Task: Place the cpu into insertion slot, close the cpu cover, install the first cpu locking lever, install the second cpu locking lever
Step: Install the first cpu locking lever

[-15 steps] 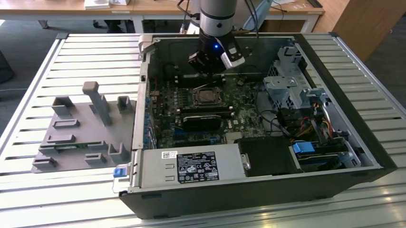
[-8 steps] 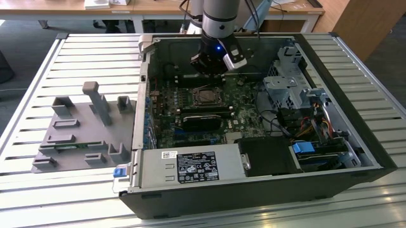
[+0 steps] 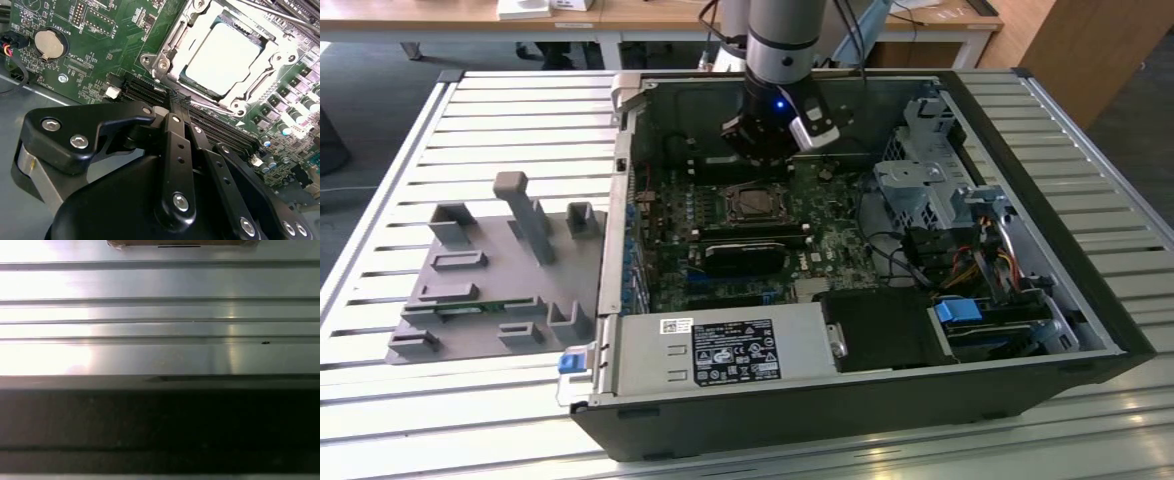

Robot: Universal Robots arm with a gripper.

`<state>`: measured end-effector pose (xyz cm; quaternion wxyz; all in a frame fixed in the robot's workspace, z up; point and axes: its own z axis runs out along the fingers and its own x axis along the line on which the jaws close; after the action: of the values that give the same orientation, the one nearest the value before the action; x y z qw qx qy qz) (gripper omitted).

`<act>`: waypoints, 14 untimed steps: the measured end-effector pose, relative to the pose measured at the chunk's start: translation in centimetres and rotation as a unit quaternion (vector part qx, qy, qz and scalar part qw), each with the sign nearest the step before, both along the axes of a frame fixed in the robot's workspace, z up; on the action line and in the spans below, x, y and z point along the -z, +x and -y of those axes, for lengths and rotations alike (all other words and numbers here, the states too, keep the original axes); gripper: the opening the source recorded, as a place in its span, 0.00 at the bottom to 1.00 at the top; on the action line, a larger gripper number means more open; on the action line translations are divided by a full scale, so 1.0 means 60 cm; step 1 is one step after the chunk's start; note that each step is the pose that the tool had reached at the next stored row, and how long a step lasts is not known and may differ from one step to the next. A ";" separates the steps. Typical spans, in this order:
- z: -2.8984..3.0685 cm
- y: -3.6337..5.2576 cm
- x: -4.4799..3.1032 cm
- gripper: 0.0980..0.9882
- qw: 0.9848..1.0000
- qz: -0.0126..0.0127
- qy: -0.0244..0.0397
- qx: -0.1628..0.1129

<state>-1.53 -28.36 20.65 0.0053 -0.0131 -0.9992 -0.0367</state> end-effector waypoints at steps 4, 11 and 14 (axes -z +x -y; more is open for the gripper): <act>-0.0001 0.001 0.003 0.01 1.000 -0.001 0.000 0.000; -0.0003 0.003 0.009 0.01 1.000 -0.002 -0.001 0.000; -0.0003 0.003 0.010 0.01 1.000 -0.002 -0.001 0.000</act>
<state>-1.34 -28.35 20.08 0.0074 -0.0132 -0.9992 -0.0360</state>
